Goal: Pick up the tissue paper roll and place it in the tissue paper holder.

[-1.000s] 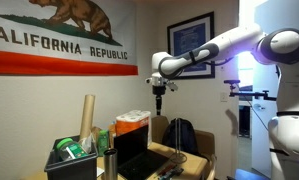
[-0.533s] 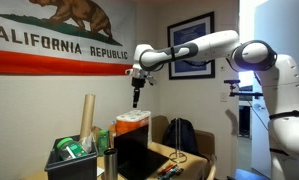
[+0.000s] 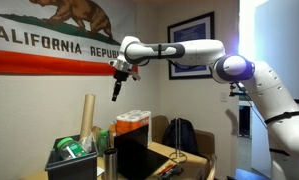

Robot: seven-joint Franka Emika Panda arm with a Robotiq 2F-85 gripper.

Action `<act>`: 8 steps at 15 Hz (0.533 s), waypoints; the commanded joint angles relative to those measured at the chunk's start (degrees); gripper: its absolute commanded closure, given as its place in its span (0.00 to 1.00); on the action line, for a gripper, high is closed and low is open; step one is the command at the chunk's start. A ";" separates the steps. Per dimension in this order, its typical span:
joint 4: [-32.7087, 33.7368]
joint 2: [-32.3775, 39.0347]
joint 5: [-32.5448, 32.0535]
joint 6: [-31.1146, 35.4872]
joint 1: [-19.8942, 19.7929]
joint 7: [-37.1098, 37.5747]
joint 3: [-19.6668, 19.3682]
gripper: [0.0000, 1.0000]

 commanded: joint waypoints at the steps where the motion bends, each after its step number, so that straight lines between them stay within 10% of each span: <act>1: 12.26 7.10 1.34 -3.27 1.23 -4.61 1.82 0.00; 8: 20.34 12.83 1.69 -1.60 2.03 -9.93 5.69 0.00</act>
